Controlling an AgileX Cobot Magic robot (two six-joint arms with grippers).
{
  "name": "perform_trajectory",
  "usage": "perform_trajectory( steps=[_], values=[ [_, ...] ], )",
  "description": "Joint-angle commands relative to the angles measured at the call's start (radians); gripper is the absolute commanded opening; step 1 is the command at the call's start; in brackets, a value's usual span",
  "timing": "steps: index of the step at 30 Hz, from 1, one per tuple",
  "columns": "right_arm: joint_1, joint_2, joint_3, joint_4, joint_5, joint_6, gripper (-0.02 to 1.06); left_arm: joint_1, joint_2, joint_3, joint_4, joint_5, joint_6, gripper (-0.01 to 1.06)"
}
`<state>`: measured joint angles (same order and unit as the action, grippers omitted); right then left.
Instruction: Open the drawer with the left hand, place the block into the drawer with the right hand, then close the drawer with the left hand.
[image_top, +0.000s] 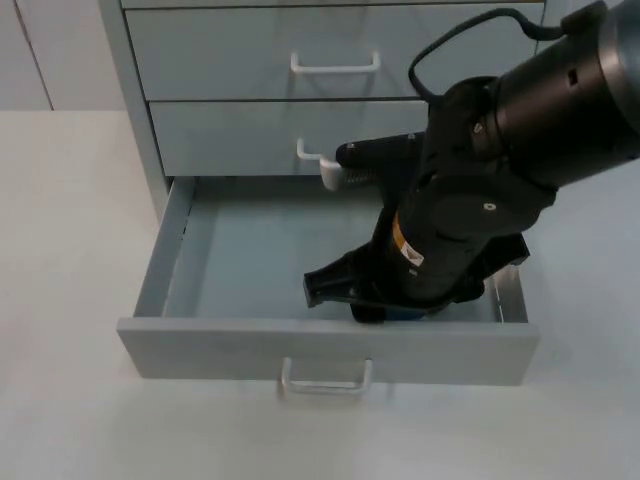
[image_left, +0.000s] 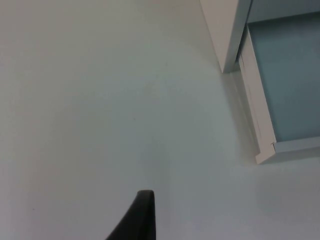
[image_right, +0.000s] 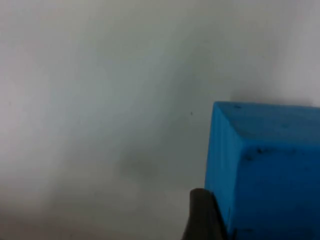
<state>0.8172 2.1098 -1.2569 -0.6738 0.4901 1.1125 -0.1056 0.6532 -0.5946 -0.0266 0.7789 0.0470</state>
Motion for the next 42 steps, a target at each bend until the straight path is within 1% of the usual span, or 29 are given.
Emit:
perform_trajectory(
  steps=[1, 3, 5, 6, 7, 9, 10, 11, 16, 19, 20, 21, 22, 24, 25, 27, 29, 30, 32, 34, 35, 39, 42],
  values=[
    [0.003, -0.002, -0.009, -0.030, -0.015, 0.021, 0.15, 0.002, -0.005, 0.002, -0.013, -0.006, 0.002, 1.03],
    [0.003, -0.002, -0.009, -0.030, -0.015, 0.021, 0.32, 0.002, -0.005, 0.002, -0.013, -0.006, 0.002, 1.03],
    [0.003, -0.002, -0.009, -0.030, -0.015, 0.021, 0.53, 0.002, -0.005, 0.002, -0.013, -0.006, 0.002, 1.03],
    [0.003, -0.002, -0.009, -0.030, -0.015, 0.021, 0.53, 0.002, -0.005, 0.002, -0.013, -0.006, 0.002, 1.03],
    [0.003, -0.002, -0.009, -0.030, -0.015, 0.021, 0.62, 0.002, -0.005, 0.002, -0.013, -0.006, 0.002, 1.03],
    [0.003, -0.002, -0.009, -0.030, -0.015, 0.021, 0.73, 0.002, -0.005, 0.002, -0.013, -0.006, 0.002, 1.03],
    [0.003, -0.002, -0.009, -0.030, -0.015, 0.021, 0.73, 0.002, -0.005, 0.002, -0.013, -0.006, 0.002, 1.03],
    [0.003, -0.002, -0.009, -0.030, -0.015, 0.021, 0.77, 0.002, -0.005, 0.002, -0.013, -0.006, 0.002, 1.03],
    [0.003, -0.054, -0.009, -0.021, -0.011, 0.021, 0.77, 0.002, -0.005, 0.002, -0.013, -0.006, 0.002, 1.03],
    [0.007, -0.138, -0.009, 0.000, 0.045, 0.016, 0.77, 0.002, -0.005, 0.002, -0.013, -0.006, 0.002, 1.03],
    [0.007, -0.138, -0.009, 0.000, 0.045, 0.016, 0.77, 0.002, -0.005, 0.002, -0.013, -0.006, 0.002, 1.03],
    [0.010, -0.172, -0.009, 0.019, 0.073, -0.006, 0.77, 0.002, -0.005, 0.002, -0.013, -0.006, 0.002, 1.03],
    [0.010, -0.225, -0.009, 0.082, 0.114, -0.081, 0.77, 0.002, -0.005, 0.002, -0.013, -0.006, 0.002, 1.03],
    [0.010, -0.283, -0.009, 0.155, 0.166, -0.180, 0.77, 0.002, -0.005, 0.002, -0.013, -0.006, 0.002, 1.03],
    [0.010, -0.283, -0.009, 0.155, 0.166, -0.180, 0.77, 0.002, -0.005, 0.002, -0.013, -0.006, 0.002, 1.03],
    [0.010, -0.334, -0.009, 0.213, 0.217, -0.264, 0.77, 0.002, -0.005, 0.002, -0.013, -0.006, 0.002, 1.03],
    [0.010, -0.370, -0.007, 0.242, 0.266, -0.309, 0.77, 0.002, -0.005, 0.002, -0.013, -0.006, 0.002, 1.03],
    [0.010, -0.370, -0.007, 0.242, 0.266, -0.309, 0.77, 0.002, -0.005, 0.002, -0.013, -0.006, 0.002, 1.03],
    [0.010, -0.394, -0.007, 0.267, 0.299, -0.352, 0.77, 0.002, -0.005, 0.002, -0.013, -0.006, 0.002, 1.03],
    [0.010, -0.415, -0.001, 0.300, 0.305, -0.393, 0.77, 0.002, -0.005, 0.002, -0.013, -0.006, 0.002, 1.03],
    [0.010, -0.415, -0.001, 0.300, 0.305, -0.393, 0.77, 0.002, -0.005, 0.002, -0.013, -0.006, 0.002, 1.03],
    [0.010, -0.429, -0.001, 0.408, 0.328, -0.511, 0.77, 0.002, -0.005, 0.002, -0.011, -0.006, 0.002, 1.03],
    [0.010, -0.429, 0.005, 0.427, 0.353, -0.549, 0.77, 0.002, -0.005, 0.002, -0.011, -0.006, 0.002, 1.03]
  ],
)
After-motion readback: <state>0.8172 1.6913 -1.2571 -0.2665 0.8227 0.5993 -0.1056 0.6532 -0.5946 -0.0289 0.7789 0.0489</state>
